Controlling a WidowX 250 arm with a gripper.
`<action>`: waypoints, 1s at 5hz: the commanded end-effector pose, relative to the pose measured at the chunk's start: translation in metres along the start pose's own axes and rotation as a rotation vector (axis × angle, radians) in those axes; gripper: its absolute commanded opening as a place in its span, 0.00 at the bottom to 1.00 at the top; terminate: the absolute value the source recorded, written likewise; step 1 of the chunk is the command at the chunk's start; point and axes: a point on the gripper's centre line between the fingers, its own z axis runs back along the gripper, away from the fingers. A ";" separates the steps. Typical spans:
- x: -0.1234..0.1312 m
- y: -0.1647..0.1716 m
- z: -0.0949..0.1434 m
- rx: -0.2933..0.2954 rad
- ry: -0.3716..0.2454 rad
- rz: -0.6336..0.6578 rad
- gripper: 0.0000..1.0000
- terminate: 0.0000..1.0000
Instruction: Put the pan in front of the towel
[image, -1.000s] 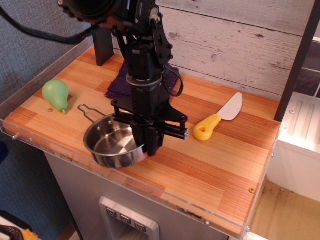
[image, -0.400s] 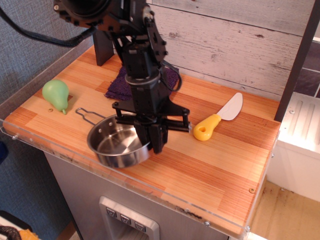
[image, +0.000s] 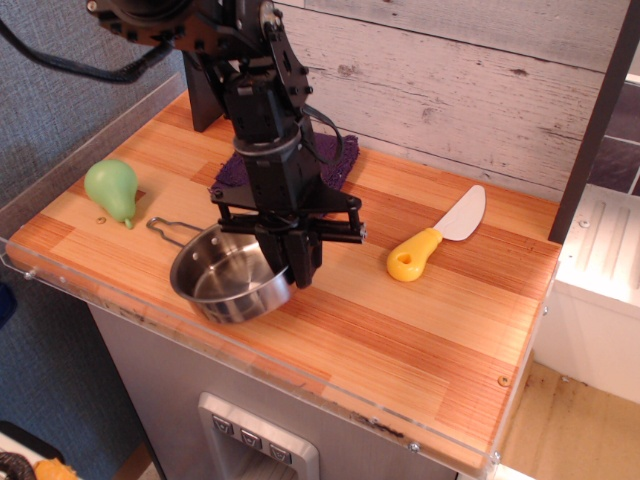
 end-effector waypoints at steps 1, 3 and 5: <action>-0.001 -0.013 0.024 -0.002 -0.022 -0.128 1.00 0.00; 0.004 0.010 0.094 0.054 -0.133 -0.248 1.00 0.00; 0.020 0.057 0.118 0.244 -0.099 -0.144 1.00 0.00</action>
